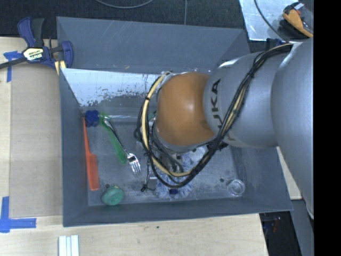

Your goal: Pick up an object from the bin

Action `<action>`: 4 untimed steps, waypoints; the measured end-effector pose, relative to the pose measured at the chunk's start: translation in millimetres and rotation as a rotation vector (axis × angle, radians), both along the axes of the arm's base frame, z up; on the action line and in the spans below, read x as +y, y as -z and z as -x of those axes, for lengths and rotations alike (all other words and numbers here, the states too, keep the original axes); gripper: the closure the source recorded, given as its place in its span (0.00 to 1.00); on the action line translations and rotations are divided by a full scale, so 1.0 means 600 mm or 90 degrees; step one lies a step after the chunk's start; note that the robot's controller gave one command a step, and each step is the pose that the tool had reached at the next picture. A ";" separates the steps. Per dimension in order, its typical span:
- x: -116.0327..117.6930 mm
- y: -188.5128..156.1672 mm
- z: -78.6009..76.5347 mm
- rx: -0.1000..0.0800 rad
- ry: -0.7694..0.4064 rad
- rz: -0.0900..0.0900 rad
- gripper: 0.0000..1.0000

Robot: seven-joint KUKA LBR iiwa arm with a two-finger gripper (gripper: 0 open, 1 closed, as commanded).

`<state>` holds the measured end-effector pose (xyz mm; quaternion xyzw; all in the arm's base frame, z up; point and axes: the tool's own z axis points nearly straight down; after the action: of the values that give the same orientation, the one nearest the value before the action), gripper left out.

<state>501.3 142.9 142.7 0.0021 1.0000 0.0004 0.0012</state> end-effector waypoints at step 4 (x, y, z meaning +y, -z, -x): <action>-0.160 0.064 0.012 -0.001 -0.091 0.001 0.00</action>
Offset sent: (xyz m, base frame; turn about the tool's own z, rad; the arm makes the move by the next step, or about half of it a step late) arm 0.0145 -0.0131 0.0087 -0.0200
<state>493.8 46.7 104.4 -0.0694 0.9976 -0.0006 0.0018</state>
